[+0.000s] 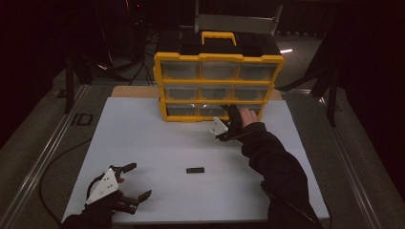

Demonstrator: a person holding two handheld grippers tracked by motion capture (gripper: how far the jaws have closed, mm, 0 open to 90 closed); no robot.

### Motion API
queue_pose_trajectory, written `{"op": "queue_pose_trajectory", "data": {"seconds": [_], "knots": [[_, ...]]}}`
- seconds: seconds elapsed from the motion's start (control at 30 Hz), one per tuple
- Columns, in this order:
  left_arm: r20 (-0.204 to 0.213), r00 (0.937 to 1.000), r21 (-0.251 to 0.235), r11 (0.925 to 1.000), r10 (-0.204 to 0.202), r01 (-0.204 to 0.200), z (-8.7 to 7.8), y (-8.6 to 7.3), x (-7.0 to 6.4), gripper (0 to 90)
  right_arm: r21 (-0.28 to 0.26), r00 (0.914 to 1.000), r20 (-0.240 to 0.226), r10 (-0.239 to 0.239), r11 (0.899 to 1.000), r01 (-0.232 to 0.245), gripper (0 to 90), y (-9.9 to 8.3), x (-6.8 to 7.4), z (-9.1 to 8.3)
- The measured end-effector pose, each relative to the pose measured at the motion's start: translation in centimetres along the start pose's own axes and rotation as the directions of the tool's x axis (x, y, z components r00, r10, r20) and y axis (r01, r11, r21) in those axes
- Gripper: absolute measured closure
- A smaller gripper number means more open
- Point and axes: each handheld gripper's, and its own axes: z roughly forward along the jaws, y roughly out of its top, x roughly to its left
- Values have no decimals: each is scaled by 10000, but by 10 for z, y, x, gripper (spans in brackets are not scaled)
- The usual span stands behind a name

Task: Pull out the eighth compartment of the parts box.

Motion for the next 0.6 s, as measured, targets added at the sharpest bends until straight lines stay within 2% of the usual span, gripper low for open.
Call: {"op": "queue_pose_trajectory", "data": {"seconds": [0.1, 0.2, 0.23, 0.3, 0.43, 0.53, 0.6], "knots": [[8, 10000, -3, 10000, 5, -5, 0, 0, 0, 0, 262, 9997, 30, -256, 9993, 255, 155, 1, 1, 4], [5, 10000, -15, 10000, -16, 16, 0, 0, 0, 0, 389, 9977, 373, -562, 9977, 548, 168, 4, 2, 6], [15, 10000, -15, 10000, -22, 22, 0, 0, 0, 0, 494, 9952, 675, -714, 9965, 681, 203, 5, 3, 8], [19, 10000, -17, 10000, -7, 7, 0, 0, 0, 0, 586, 9930, 765, -904, 9946, 860, 236, 7, 4, 9], [6, 10000, -26, 10000, 7, -7, 0, 0, 0, 0, 917, 9805, 1322, -1458, 9867, 1343, 307, 10, 8, 14], [19, 10000, -28, 10000, 3, -3, 0, 0, 0, 0, 1181, 9738, 1435, -1764, 9800, 1601, 373, 10, 8, 17], [16, 10000, -21, 10000, -4, 4, 0, 0, 0, 0, 1221, 9741, 1400, -1778, 9793, 1612, 417, 10, 8, 18]]}}
